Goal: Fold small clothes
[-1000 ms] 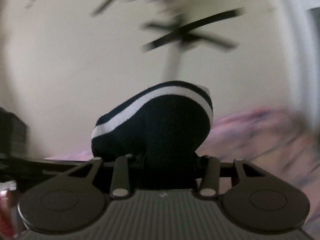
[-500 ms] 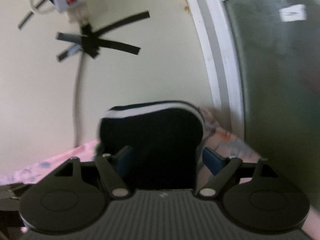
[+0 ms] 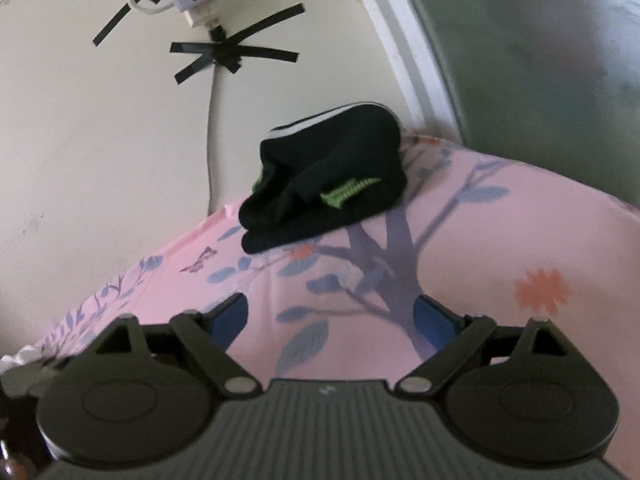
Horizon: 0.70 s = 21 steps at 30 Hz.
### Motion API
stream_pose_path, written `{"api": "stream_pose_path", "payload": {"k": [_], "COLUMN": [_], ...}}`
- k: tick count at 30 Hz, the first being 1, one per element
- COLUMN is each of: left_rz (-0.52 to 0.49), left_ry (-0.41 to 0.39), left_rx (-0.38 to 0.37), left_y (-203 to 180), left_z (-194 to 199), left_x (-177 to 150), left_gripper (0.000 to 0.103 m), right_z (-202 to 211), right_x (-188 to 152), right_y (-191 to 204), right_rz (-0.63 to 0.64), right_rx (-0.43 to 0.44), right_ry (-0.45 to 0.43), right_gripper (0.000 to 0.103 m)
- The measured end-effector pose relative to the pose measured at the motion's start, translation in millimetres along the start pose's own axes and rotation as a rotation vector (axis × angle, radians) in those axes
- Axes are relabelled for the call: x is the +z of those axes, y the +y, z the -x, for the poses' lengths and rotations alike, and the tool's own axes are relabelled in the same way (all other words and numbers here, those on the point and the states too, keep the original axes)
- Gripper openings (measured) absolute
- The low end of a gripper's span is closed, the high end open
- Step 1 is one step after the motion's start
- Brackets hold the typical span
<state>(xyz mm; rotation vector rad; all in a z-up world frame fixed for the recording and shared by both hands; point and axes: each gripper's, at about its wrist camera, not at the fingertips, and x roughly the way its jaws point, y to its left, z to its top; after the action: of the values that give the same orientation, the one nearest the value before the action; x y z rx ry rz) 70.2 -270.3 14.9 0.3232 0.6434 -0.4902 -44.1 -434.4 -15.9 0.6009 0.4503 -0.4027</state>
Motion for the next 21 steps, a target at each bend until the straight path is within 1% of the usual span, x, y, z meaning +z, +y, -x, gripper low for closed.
{"api": "stream_pose_path", "payload": {"k": [2, 5, 8, 11, 14, 18, 21], "left_rz": [0.007, 0.017, 0.027, 0.048, 0.067, 0.066, 0.062], "left_ry": [-0.009, -0.022, -0.014, -0.013, -0.008, 0.012, -0.004], "left_rx": [-0.001, 0.001, 0.015, 0.025, 0.025, -0.003, 0.007], "left_y": [4, 8, 10, 14, 17, 18, 17], "left_z": [10, 23, 27, 28, 27, 25, 27], "left_x": [-7, -16, -20, -22, -22, -23, -24], "left_gripper": [0.103, 0.103, 0.103, 0.103, 0.103, 0.103, 0.103], "right_z": [6, 13, 18, 19, 18, 15, 14], "right_x": [-7, -16, -22, -24, -25, -25, -25], "right_y": [4, 12, 17, 20, 23, 25, 24], "right_rz": [0.01, 0.039, 0.054, 0.058, 0.071, 0.083, 0.08], "right_rx": [-0.024, -0.063, -0.097, -0.125, -0.134, -0.134, -0.132], "right_ry": [-0.007, -0.02, -0.038, -0.029, -0.02, -0.008, -0.007], "right_gripper": [0.088, 0.088, 0.088, 0.088, 0.088, 0.088, 0.088]}}
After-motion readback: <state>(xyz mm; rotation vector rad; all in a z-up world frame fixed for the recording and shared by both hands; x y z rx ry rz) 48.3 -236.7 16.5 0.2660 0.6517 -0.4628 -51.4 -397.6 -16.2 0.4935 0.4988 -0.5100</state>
